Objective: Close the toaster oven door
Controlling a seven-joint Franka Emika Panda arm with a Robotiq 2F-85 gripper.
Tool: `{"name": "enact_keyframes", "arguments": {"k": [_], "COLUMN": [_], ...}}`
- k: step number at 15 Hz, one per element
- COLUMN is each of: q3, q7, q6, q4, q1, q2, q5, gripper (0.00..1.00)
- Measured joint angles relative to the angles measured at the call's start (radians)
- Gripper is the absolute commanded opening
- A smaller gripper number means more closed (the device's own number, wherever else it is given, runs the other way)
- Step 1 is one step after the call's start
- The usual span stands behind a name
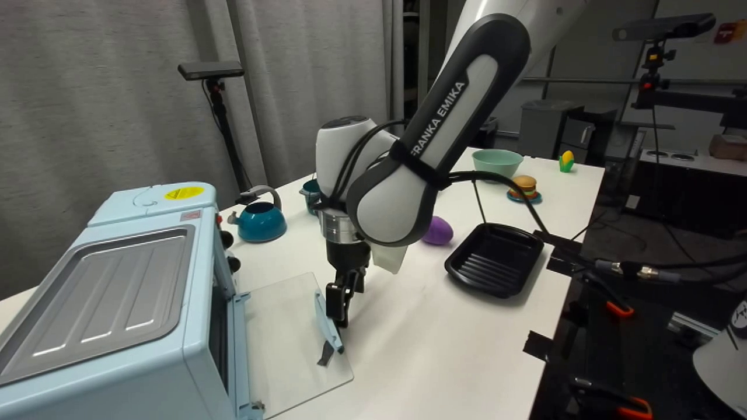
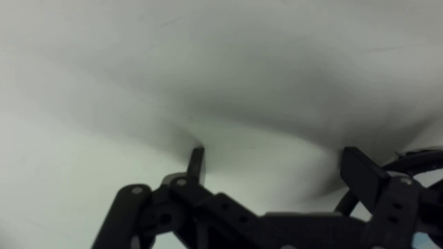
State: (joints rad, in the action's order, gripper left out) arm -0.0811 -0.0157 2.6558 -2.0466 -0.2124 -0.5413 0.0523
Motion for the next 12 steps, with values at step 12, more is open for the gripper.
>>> {"name": "enact_keyframes", "arguments": {"k": [12], "q3": [-0.016], "q7": [0.007], "q6": [0.274], "q4": [-0.218], "q1": [0.011], "q2": [0.195], "q5": [-0.001], "gripper": [1.0]}}
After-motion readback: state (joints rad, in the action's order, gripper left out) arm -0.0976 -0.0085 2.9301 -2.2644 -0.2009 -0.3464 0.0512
